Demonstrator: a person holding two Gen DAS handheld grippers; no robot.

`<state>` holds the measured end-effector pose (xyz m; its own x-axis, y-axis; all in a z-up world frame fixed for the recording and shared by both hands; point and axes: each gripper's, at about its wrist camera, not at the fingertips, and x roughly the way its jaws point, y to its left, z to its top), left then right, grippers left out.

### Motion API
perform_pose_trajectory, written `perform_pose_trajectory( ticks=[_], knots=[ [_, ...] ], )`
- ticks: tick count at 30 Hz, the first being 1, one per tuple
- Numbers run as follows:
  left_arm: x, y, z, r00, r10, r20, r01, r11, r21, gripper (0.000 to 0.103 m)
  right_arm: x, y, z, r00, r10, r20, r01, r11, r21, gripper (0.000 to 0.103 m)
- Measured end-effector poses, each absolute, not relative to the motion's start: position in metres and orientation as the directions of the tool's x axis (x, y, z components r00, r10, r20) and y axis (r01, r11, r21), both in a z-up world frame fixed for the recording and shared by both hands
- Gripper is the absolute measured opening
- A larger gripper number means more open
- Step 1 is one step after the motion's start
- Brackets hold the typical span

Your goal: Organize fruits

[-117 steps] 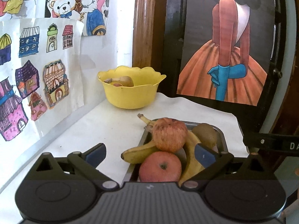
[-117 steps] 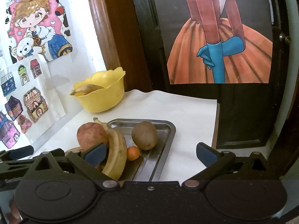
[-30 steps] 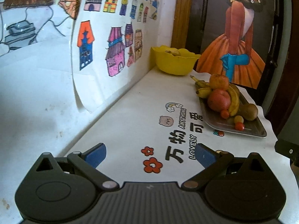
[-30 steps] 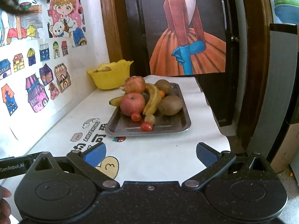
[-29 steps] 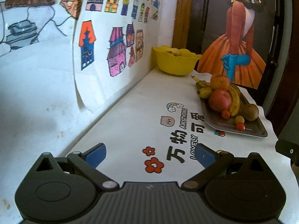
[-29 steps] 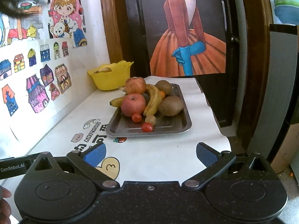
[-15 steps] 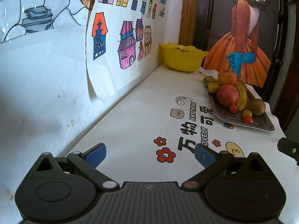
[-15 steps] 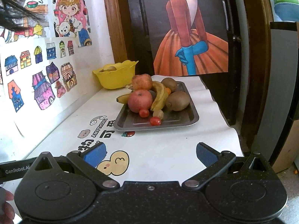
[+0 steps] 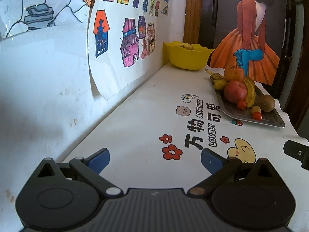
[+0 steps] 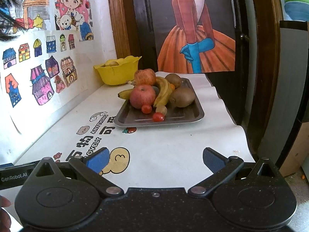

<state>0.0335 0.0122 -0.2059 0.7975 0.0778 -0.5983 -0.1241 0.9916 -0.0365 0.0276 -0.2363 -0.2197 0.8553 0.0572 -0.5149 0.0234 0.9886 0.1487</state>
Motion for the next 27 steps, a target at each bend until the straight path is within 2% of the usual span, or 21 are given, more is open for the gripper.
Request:
perform_pose_trajectory(
  ticks=[27],
  knots=[
    [0.029, -0.003, -0.208, 0.792, 0.084, -0.605, -0.119, 0.993, -0.018, 0.103, 0.028, -0.248, -0.224, 0.853, 0.052, -0.519, 0.033, 0.988, 0.153, 0.102]
  ],
)
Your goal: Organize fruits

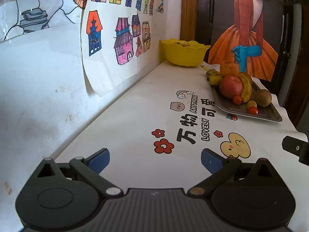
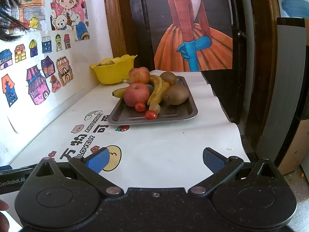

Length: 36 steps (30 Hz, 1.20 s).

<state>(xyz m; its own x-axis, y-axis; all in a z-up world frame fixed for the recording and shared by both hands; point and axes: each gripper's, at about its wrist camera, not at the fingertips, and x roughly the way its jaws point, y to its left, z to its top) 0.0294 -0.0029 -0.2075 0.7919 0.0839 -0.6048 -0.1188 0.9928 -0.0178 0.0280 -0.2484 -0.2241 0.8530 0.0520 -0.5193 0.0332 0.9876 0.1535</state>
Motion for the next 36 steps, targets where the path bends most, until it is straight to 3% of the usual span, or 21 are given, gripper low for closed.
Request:
perform_pose_trajectory(
  ticks=[36],
  knots=[
    [0.03, -0.014, -0.205, 0.795, 0.092, -0.6, -0.115, 0.993, 0.001, 0.103, 0.029, -0.261, -0.222, 0.854, 0.058, -0.517, 0.029, 0.987, 0.16, 0.102]
  ],
)
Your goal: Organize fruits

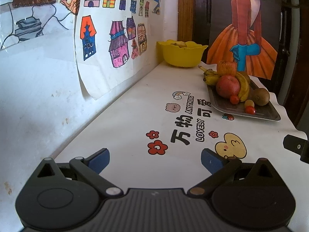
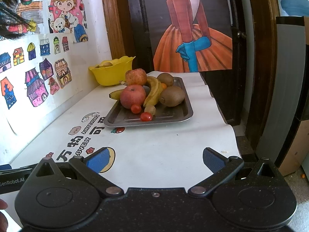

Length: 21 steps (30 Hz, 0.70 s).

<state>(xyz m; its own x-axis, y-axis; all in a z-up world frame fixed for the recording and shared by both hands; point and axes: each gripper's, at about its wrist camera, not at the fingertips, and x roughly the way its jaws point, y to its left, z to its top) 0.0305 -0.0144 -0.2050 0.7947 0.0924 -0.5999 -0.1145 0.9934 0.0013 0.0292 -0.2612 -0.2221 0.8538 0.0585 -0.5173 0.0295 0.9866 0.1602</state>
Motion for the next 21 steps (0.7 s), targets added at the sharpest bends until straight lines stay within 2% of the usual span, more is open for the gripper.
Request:
perform_pose_trajectory(
  ticks=[21],
  knots=[
    [0.0329, -0.0154, -0.206, 0.795, 0.092, -0.6, -0.113, 0.994, 0.002, 0.103, 0.0304, -0.2626, -0.2236, 0.854, 0.06, -0.517, 0.028, 0.987, 0.161, 0.102]
  ],
)
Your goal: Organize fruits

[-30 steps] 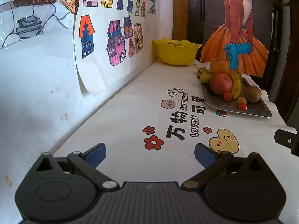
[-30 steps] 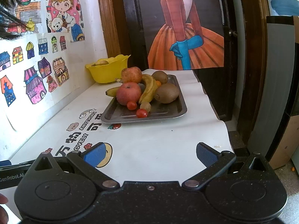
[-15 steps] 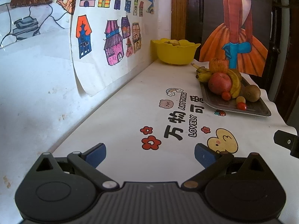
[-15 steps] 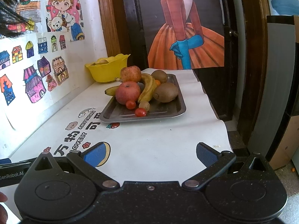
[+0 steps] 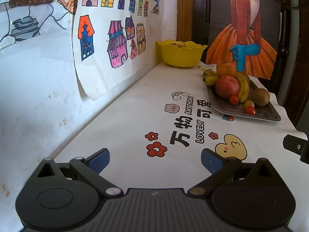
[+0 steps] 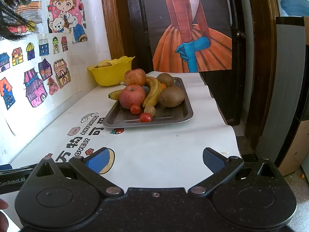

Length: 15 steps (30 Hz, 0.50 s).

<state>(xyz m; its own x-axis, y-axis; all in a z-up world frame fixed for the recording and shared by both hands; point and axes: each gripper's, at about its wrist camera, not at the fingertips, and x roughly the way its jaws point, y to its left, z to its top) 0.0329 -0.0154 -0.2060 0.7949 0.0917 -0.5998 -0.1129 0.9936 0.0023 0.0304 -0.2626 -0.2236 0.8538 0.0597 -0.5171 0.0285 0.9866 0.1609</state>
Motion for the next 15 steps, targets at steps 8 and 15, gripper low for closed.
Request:
perform_pose_trajectory(
  ticks=[8, 15],
  knots=[
    [0.0342, -0.0156, -0.2061, 0.793, 0.087, -0.602, -0.11, 0.994, -0.001, 0.103, 0.03, -0.2625, -0.2236, 0.854, 0.061, -0.516, 0.027, 0.987, 0.161, 0.102],
    [0.0354, -0.0135, -0.2075, 0.788, 0.087, -0.61, -0.11, 0.994, 0.0, 0.103, 0.0309, -0.2611, -0.2239, 0.853, 0.061, -0.518, 0.028, 0.986, 0.162, 0.102]
  ],
)
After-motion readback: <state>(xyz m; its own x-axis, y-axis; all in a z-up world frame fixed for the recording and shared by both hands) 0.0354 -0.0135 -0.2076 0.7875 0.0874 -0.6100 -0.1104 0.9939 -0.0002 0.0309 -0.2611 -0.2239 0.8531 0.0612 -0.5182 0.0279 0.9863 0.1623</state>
